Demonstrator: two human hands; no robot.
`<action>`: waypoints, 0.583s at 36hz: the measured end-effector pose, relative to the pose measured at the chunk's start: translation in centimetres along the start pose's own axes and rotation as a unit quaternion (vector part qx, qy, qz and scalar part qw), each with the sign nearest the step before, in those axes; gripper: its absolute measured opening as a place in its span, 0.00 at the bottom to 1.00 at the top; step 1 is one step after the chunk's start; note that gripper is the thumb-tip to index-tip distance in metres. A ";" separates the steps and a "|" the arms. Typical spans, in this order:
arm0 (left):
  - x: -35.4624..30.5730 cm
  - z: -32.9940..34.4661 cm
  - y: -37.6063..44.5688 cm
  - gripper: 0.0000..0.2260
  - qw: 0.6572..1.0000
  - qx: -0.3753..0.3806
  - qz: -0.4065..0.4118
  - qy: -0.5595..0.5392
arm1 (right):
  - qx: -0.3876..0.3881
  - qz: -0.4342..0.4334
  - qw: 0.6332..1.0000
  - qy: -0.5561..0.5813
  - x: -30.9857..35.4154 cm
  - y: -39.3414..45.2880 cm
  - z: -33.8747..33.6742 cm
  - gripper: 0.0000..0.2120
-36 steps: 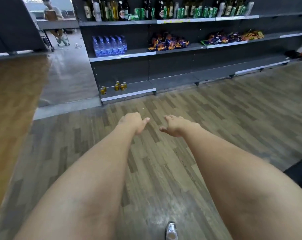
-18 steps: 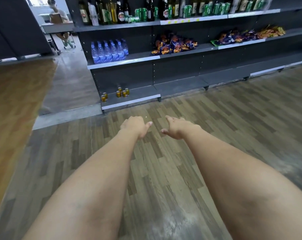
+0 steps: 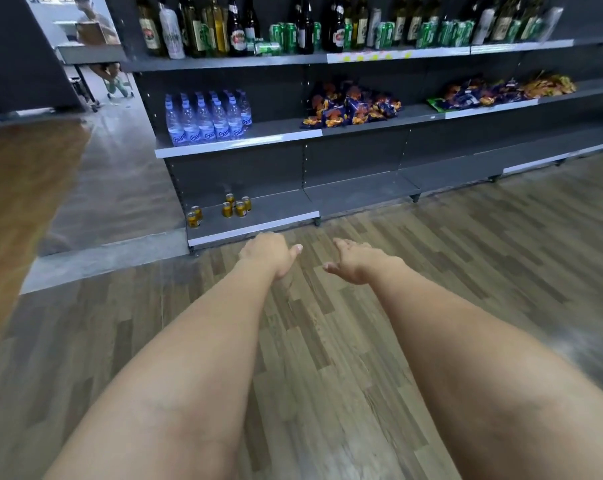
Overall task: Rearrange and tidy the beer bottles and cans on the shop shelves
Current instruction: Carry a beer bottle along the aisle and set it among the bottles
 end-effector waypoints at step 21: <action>4.5 -4.1 27.9 0.27 1.000 -0.007 0.014 -0.011 | 0.007 -0.008 1.000 -0.007 3.2 27.4 -9.2 0.32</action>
Point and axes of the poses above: each hand's wrist, its own y-axis towards the middle knuckle, its own z-axis out of the palm, x = y × z, the point moved 7 cm from there along y, towards the middle knuckle, and after that the axes turned 9 degrees about z, right-handed, at the moved point
